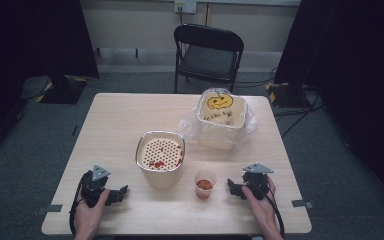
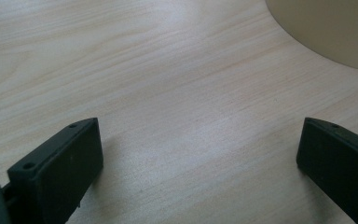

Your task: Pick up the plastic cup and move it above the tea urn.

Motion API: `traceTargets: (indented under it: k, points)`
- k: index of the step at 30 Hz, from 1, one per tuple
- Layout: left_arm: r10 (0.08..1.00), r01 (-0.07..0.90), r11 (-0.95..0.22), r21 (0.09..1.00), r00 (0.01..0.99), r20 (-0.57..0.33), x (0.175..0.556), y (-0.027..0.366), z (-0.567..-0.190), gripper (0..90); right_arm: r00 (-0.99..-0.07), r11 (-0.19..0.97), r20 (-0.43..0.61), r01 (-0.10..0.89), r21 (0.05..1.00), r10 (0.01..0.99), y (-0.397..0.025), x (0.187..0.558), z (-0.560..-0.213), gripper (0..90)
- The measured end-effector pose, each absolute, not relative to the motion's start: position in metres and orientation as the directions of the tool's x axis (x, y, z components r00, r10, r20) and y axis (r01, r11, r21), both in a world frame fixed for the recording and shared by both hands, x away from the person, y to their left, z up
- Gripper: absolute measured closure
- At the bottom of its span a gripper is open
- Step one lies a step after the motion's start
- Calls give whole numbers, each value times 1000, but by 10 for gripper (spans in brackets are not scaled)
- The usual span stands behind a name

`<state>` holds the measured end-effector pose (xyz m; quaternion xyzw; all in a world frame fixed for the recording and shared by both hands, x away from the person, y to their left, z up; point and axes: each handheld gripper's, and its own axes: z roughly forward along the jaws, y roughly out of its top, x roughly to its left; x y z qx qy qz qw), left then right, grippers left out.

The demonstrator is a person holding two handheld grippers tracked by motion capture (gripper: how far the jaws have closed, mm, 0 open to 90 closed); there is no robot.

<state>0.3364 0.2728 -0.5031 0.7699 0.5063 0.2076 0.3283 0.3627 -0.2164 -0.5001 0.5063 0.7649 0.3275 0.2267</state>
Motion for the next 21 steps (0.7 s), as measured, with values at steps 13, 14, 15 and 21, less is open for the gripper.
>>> traceTargets:
  k: [13, 14, 15, 21]
  points:
    - [916, 645, -276, 713, 402, -9, 337, 273, -503, 0, -465, 313, 24, 633, 708, 885, -211, 354, -494, 140]
    - [916, 645, -275, 713, 402, -9, 337, 273, -503, 0, -479, 321, 28, 629, 708, 877, -210, 352, -493, 139]
    - [916, 645, -275, 713, 402, -9, 337, 273, -503, 0, -486, 326, 29, 626, 708, 873, -208, 351, -492, 145]
    - [916, 645, -276, 713, 402, -9, 337, 273, -503, 0, -570, 355, 75, 603, 714, 818, -197, 342, -486, 153]
